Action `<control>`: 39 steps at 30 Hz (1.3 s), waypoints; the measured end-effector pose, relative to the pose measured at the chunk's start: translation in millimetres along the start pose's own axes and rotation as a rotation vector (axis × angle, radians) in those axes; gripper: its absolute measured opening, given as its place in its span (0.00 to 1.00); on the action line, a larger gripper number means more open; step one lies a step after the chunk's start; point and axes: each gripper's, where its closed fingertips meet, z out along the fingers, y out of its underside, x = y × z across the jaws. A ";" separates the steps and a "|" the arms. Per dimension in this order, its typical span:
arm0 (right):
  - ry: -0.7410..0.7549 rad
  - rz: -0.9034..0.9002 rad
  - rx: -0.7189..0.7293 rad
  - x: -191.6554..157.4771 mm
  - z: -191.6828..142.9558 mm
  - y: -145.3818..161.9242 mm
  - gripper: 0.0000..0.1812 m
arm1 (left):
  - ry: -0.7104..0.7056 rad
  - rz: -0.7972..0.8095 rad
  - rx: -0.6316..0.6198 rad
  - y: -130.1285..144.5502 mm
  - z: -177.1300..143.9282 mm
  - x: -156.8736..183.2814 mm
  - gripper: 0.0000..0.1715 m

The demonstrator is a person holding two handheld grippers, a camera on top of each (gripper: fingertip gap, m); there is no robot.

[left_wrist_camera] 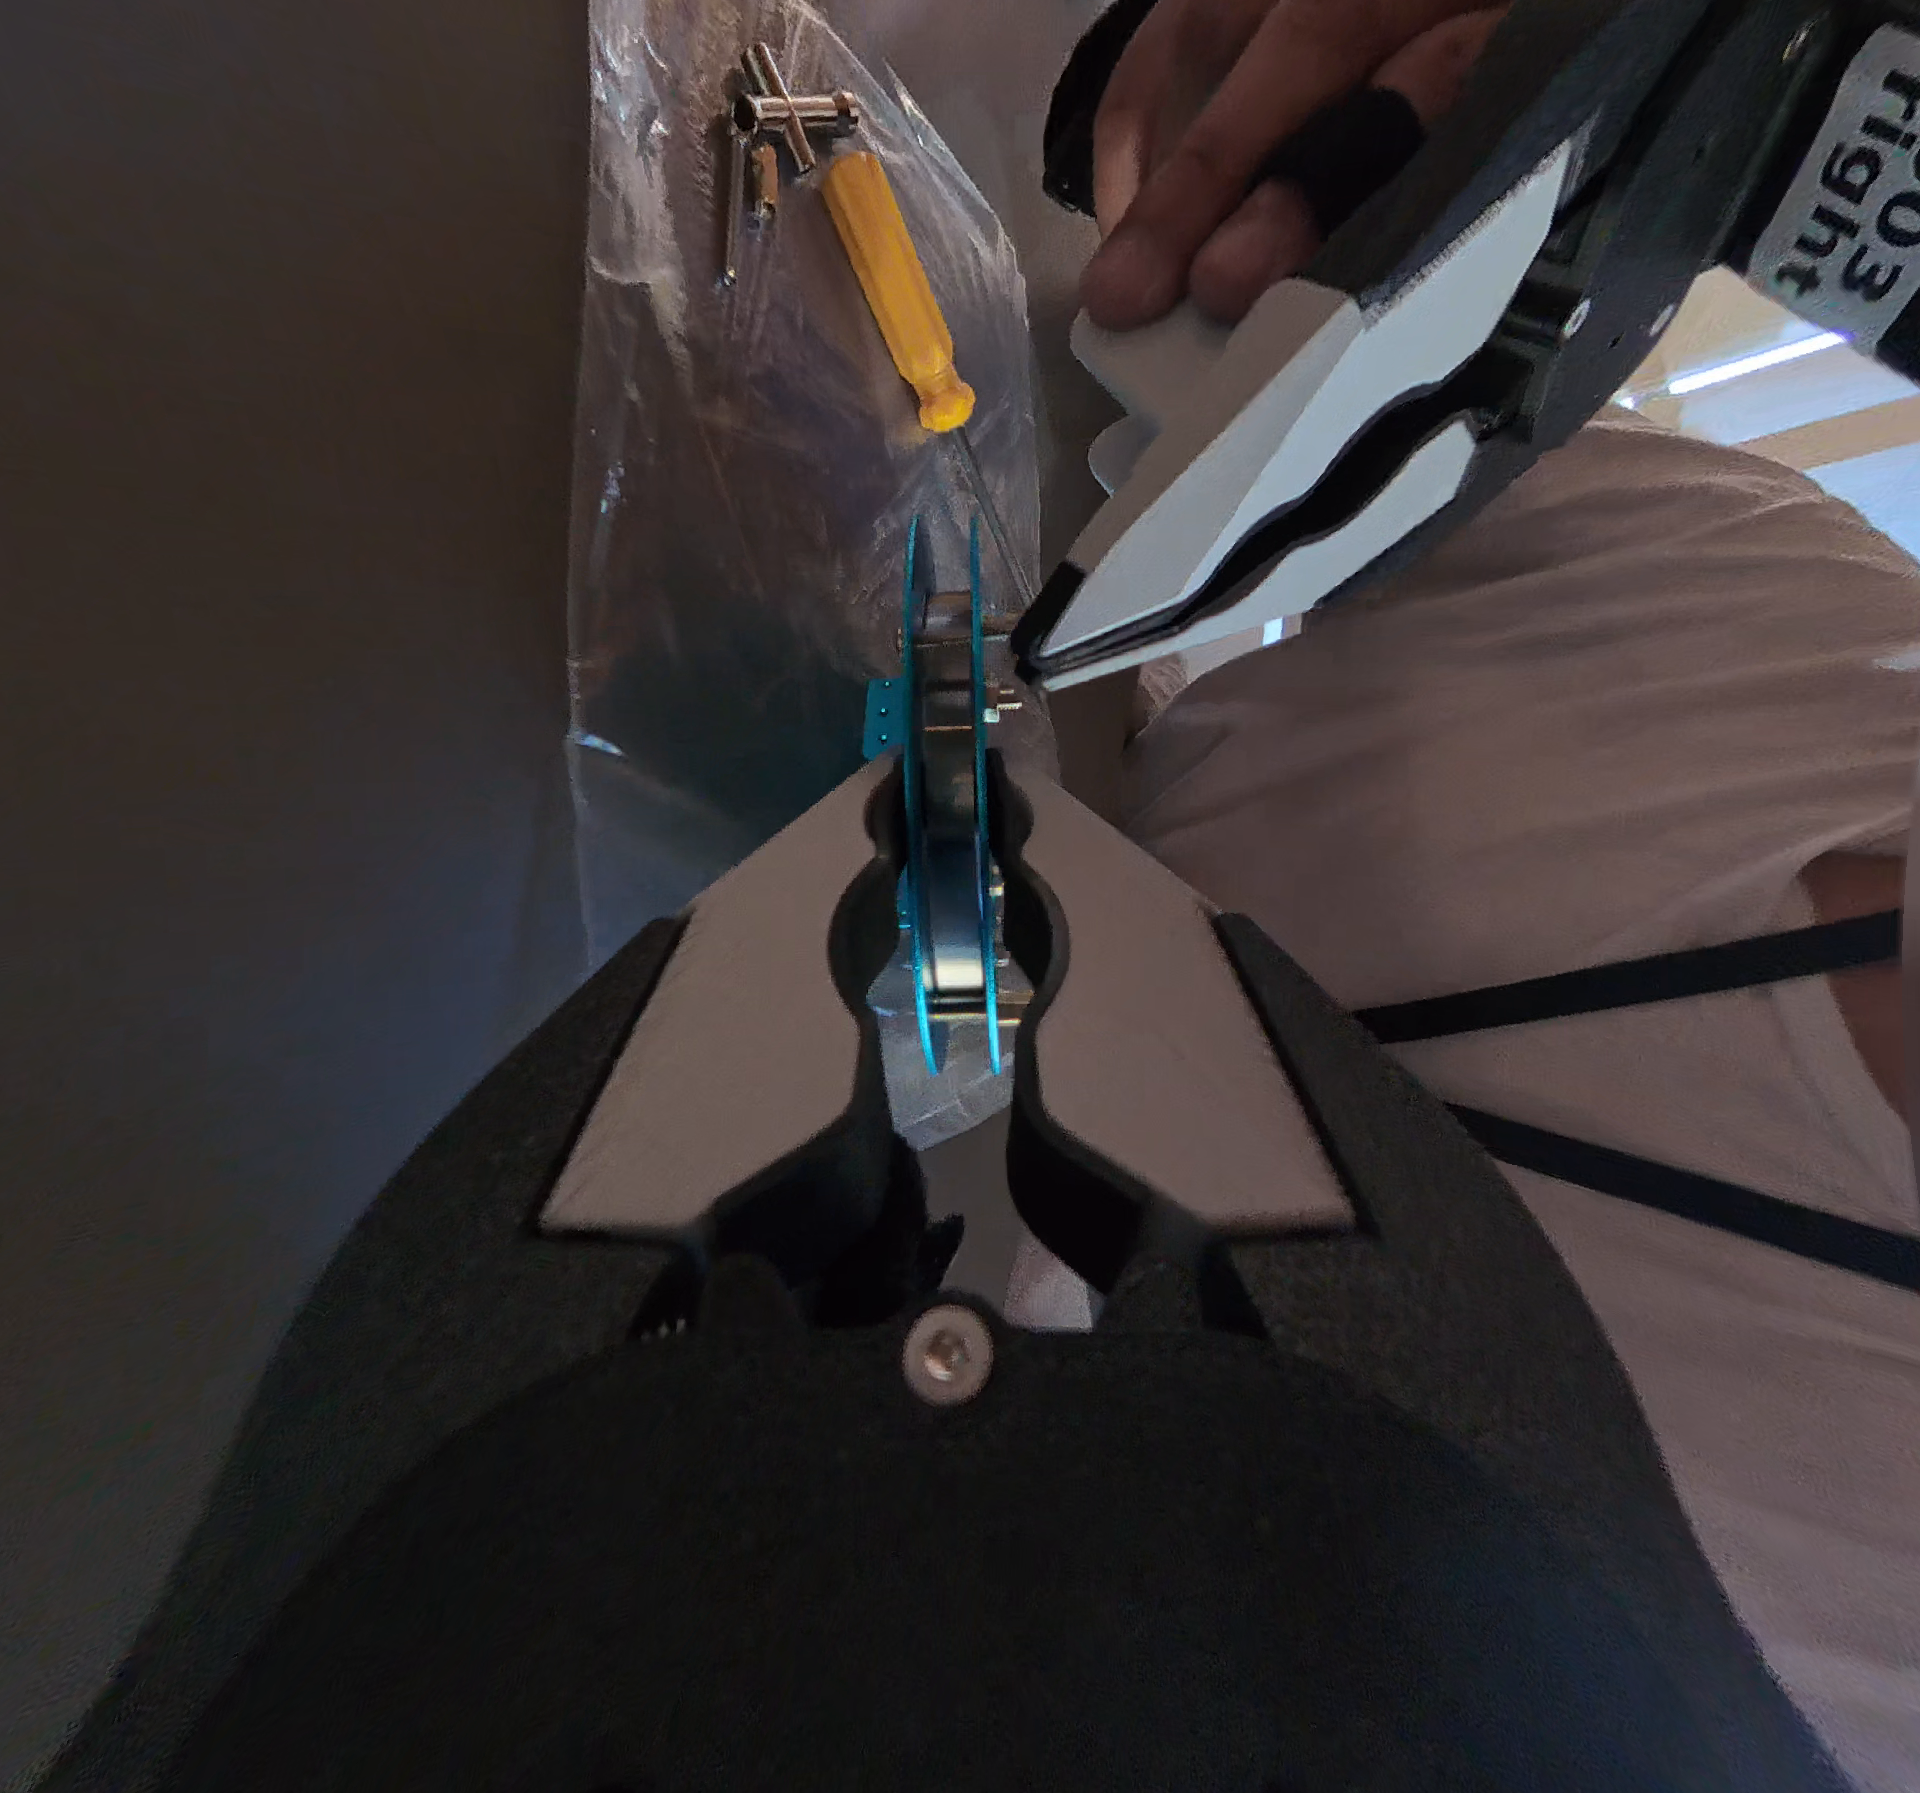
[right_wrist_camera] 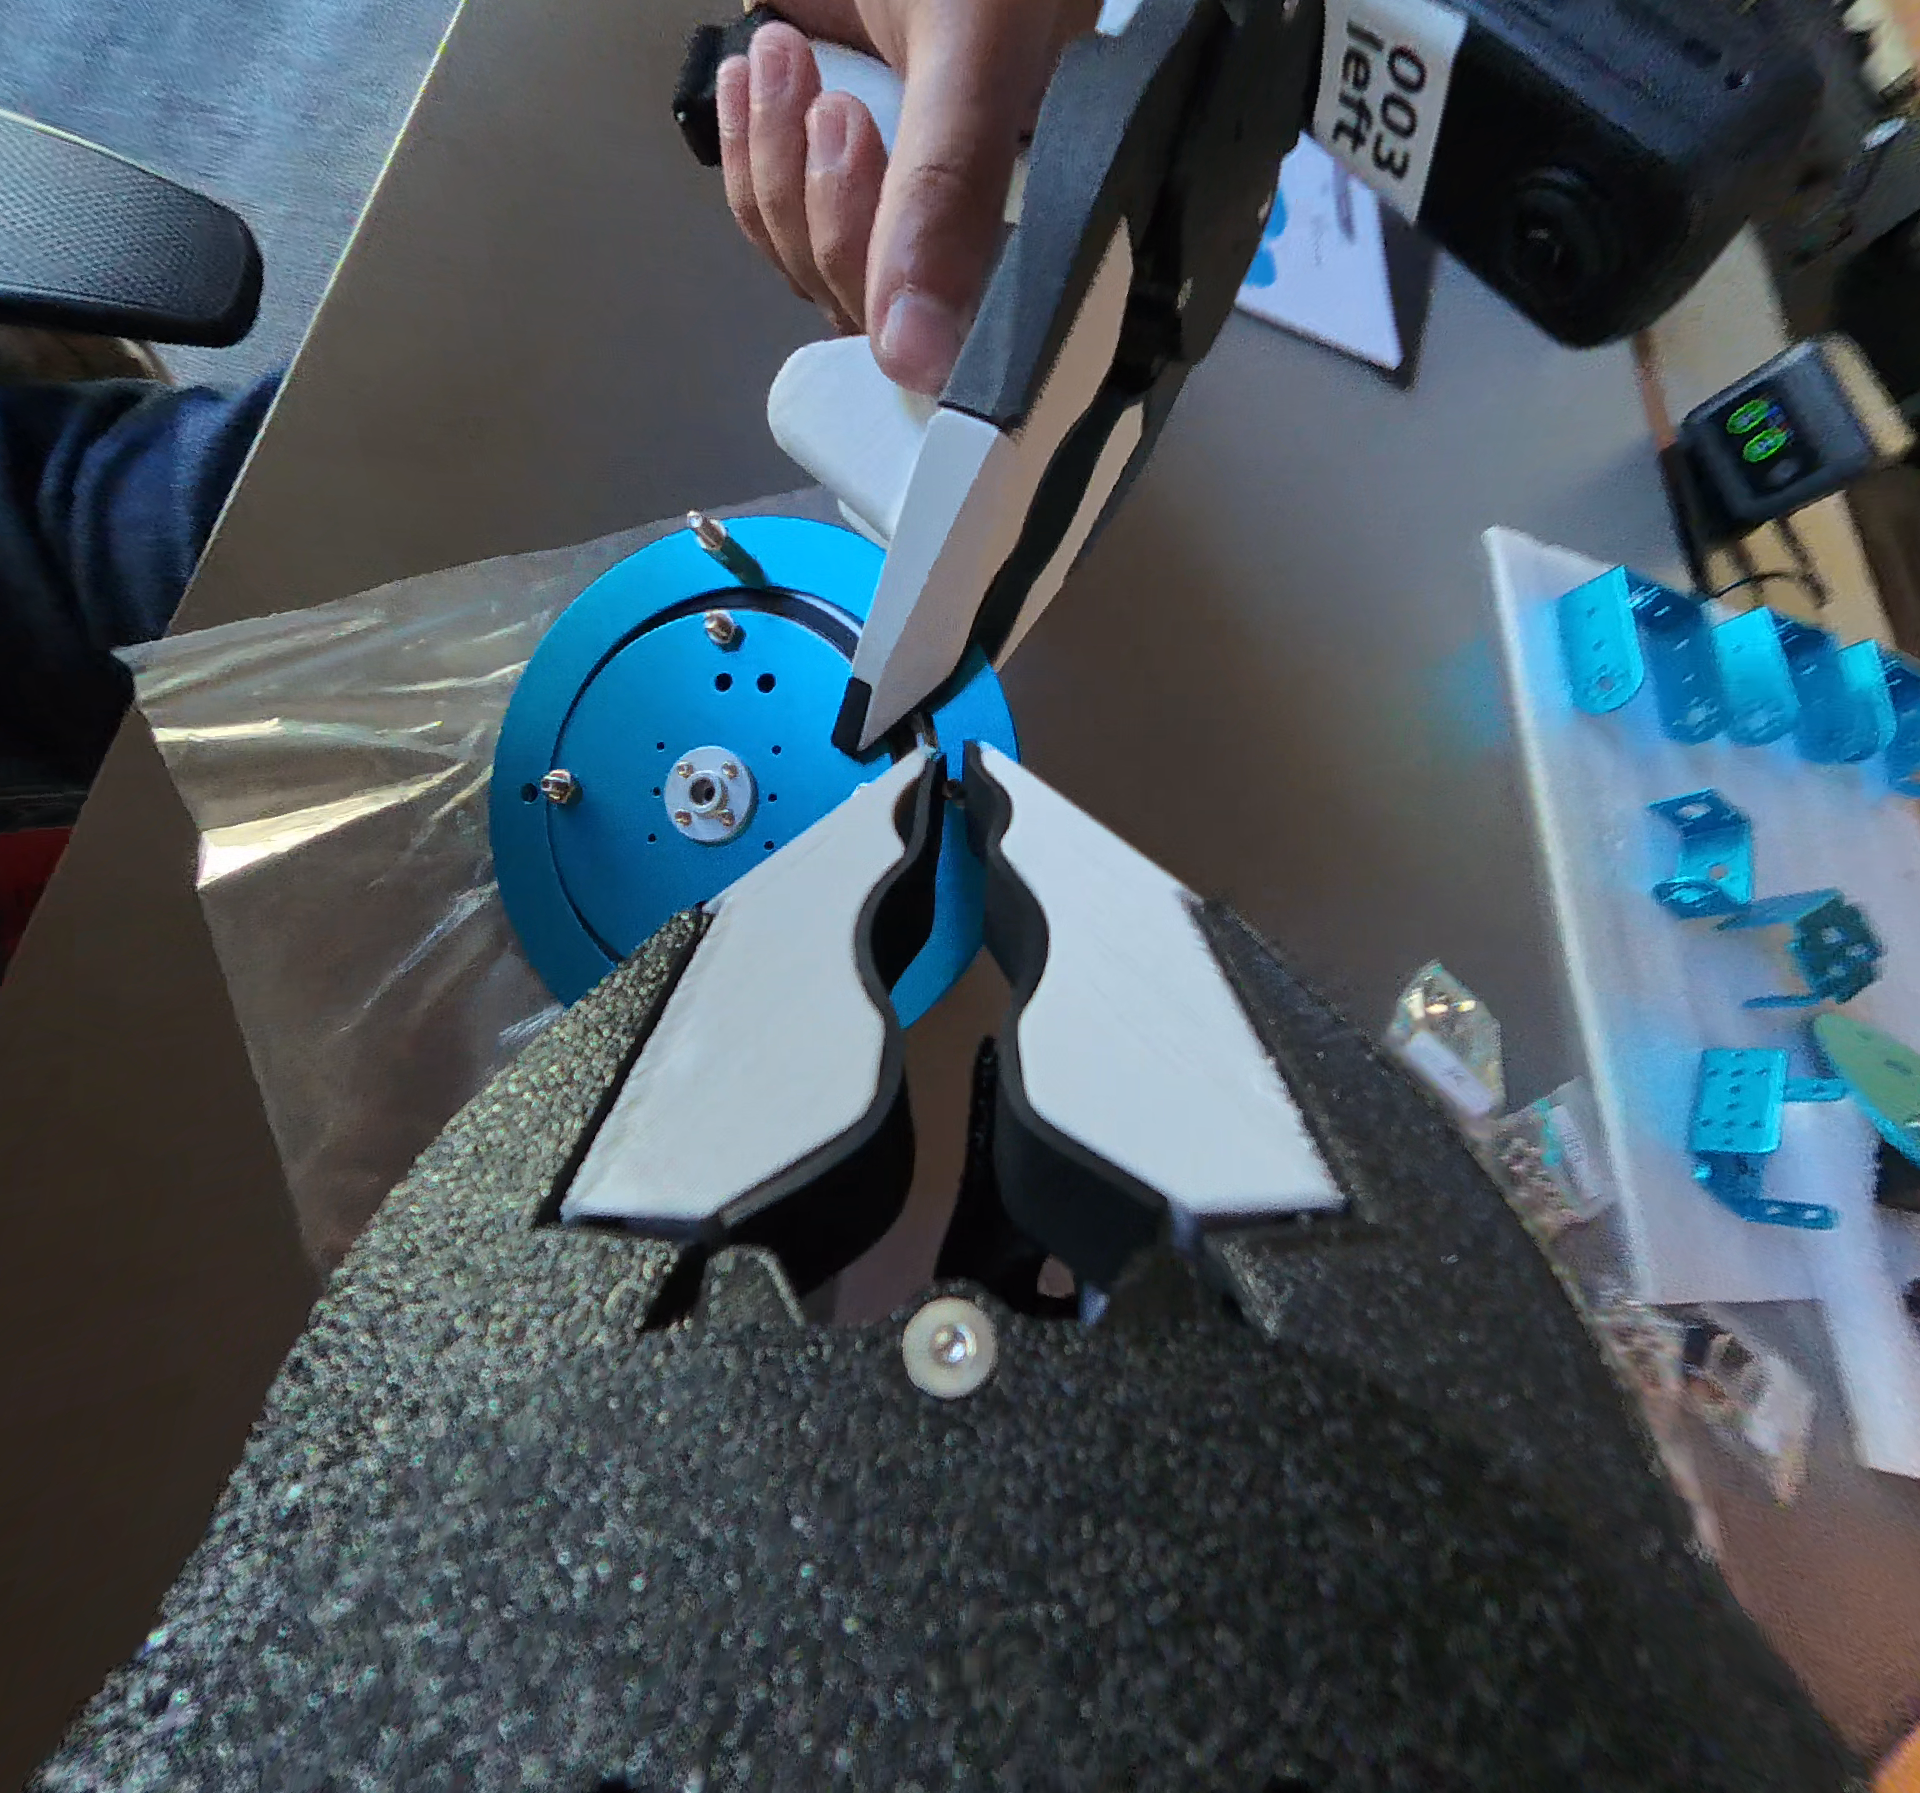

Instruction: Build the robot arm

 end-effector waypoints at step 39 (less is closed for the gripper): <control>-0.166 0.507 -0.080 1.4 -40.6 69.8 0.09 | -0.479 0.601 0.148 31.2 -24.8 -15.7 0.18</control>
